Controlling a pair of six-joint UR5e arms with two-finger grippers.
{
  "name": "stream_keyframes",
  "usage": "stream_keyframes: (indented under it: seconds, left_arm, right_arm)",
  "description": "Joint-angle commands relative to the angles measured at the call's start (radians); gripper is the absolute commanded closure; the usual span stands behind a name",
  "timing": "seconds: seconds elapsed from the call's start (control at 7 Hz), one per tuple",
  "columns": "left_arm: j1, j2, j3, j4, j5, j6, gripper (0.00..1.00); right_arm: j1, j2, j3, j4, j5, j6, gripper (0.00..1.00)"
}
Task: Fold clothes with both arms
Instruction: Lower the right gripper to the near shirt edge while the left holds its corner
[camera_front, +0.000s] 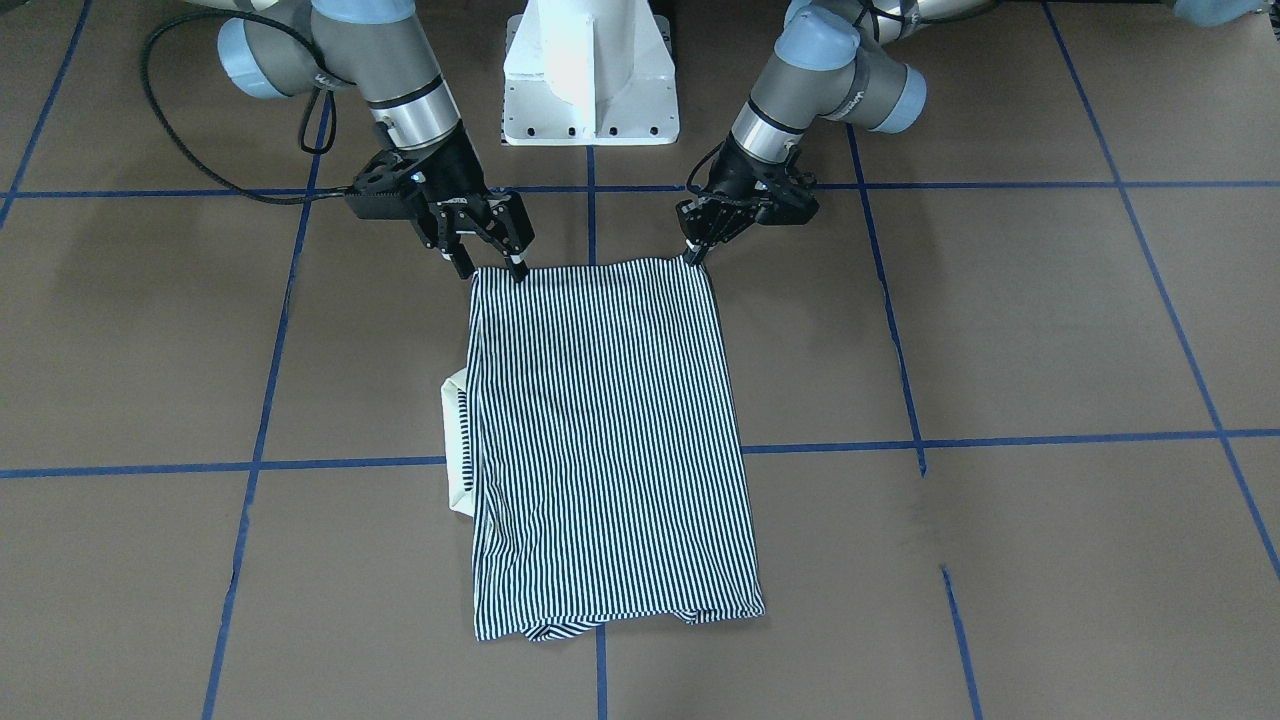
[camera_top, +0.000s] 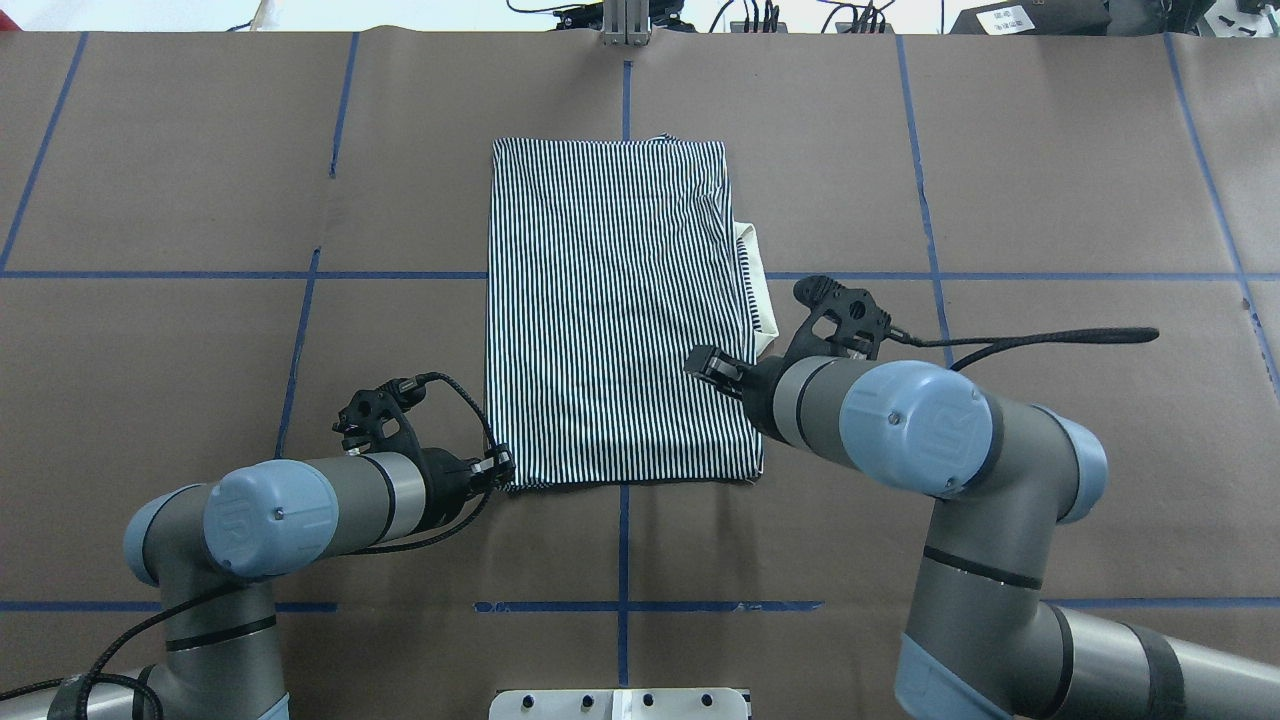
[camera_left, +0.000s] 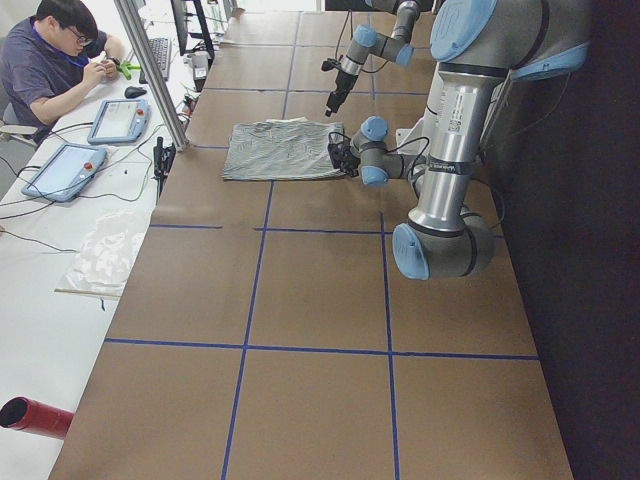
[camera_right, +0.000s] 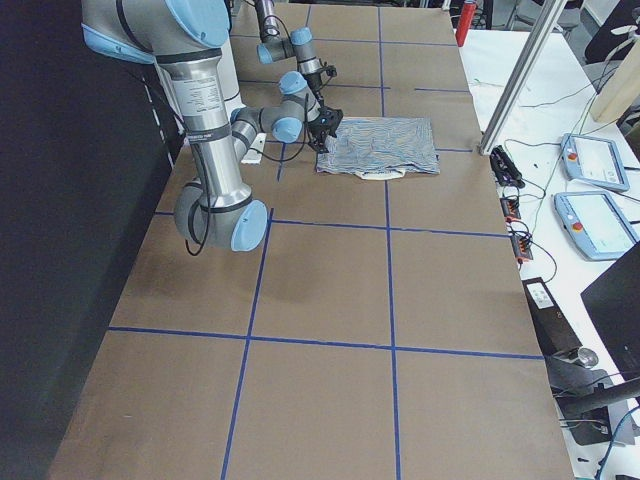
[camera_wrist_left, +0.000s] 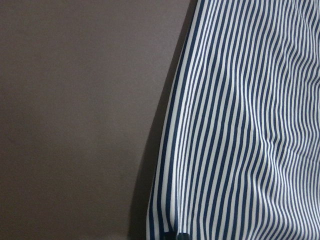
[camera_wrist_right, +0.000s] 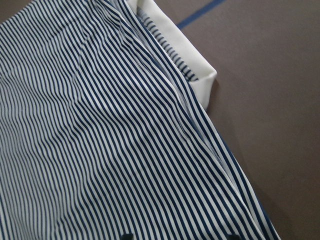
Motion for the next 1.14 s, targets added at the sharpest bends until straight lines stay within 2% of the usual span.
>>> stream_keyframes:
  seconds: [0.0, 0.43, 1.0]
  left_arm:
    - [0.000, 0.000, -0.010, -0.001, 0.000, -0.002, 1.00]
    - [0.000, 0.000, -0.010, -0.001, 0.002, -0.003, 1.00]
    - [0.000, 0.000, -0.010, -0.001, 0.002, -0.002, 1.00]
  right_arm:
    - [-0.053, 0.038, -0.029, -0.103, -0.031, 0.081, 0.29]
    - [-0.024, 0.165, -0.140, -0.199, -0.030, 0.098, 0.29]
    - [-0.015, 0.178, -0.170, -0.241, -0.007, 0.082, 0.29]
